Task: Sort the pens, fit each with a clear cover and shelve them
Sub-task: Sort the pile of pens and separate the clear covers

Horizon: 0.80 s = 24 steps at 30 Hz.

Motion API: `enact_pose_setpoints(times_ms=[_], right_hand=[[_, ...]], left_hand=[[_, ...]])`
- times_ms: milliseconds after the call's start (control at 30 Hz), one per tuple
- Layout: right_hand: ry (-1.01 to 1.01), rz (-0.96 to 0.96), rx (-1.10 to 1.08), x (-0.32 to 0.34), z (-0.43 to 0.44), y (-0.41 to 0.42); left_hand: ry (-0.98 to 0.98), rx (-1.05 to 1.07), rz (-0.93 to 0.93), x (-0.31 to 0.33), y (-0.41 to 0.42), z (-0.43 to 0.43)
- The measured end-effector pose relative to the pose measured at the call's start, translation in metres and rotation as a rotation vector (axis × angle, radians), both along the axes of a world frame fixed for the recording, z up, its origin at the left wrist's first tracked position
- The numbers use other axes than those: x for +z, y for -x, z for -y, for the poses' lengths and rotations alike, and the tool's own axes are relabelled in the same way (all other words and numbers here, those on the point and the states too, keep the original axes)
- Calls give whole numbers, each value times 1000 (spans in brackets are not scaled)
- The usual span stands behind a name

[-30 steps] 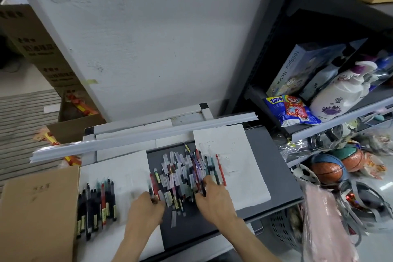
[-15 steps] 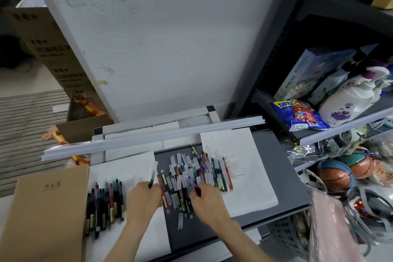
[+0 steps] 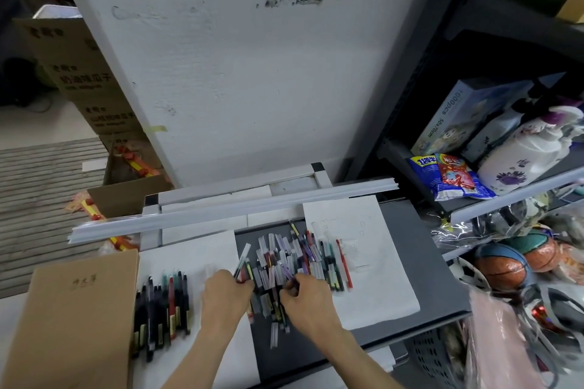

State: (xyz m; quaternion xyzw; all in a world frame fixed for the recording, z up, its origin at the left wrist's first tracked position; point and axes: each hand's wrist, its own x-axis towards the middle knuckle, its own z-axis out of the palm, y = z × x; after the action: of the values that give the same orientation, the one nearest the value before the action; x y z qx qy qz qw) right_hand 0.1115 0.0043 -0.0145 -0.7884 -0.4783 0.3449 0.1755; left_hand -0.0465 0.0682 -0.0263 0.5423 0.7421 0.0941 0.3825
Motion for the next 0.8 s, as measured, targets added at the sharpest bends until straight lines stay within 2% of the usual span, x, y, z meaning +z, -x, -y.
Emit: enact_pose_setpoints(times_ms=[233, 633, 800], right_hand=[[-17, -53, -40, -2, 0, -9], [-11, -147, -49, 0, 1, -3], [-40, -504, -131, 15, -12, 12]], left_hand=[[-3, 24, 107, 3, 6, -4], [17, -41, 79, 5, 10, -3], [-18, -153, 116, 22, 5, 7]])
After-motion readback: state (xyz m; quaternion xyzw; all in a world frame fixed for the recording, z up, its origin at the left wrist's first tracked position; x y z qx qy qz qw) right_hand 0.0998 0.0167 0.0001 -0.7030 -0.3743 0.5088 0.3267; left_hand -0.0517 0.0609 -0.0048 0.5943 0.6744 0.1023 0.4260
